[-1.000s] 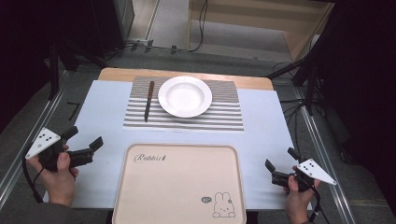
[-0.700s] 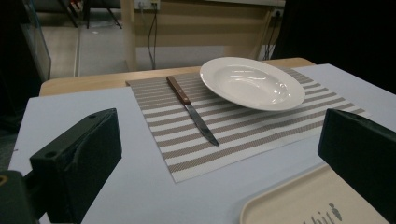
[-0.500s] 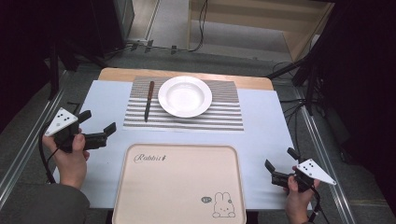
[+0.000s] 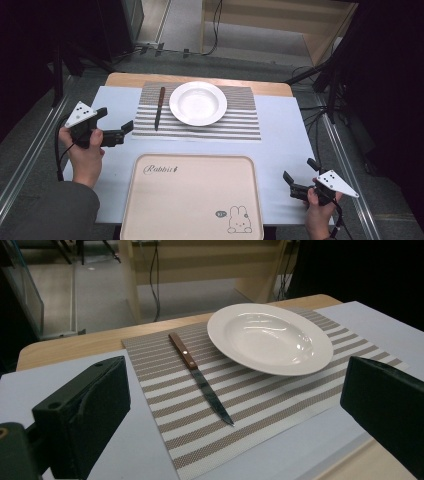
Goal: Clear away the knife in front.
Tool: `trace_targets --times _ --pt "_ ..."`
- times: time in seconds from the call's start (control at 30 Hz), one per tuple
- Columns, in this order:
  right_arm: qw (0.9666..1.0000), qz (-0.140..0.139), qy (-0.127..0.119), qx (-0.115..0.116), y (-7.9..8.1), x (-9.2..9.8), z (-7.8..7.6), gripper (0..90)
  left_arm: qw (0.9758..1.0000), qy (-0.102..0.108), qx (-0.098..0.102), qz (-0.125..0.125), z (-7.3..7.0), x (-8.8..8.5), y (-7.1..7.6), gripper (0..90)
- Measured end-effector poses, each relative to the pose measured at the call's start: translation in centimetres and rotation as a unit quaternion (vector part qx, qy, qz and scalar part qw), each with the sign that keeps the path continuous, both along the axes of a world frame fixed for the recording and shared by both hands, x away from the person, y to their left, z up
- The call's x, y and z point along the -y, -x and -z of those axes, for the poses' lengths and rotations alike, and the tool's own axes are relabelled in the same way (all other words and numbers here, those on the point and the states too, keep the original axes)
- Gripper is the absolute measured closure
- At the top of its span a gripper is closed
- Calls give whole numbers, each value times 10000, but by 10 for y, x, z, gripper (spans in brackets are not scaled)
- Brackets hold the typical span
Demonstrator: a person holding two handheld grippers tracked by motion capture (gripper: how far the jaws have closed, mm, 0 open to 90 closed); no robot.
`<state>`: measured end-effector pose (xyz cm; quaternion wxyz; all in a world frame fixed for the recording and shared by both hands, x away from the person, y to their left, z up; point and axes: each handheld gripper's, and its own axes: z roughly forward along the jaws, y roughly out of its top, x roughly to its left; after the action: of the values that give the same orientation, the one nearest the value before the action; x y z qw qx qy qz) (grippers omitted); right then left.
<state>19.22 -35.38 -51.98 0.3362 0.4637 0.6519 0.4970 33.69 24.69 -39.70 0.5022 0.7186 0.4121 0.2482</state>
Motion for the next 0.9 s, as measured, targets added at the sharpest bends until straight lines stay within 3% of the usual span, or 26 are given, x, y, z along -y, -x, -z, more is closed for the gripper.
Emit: trace_targets --times 0.9 --pt "10000 -10 10 -16 0 -1 0 0 9982 -230 -551 -1 0 28 -76 6"
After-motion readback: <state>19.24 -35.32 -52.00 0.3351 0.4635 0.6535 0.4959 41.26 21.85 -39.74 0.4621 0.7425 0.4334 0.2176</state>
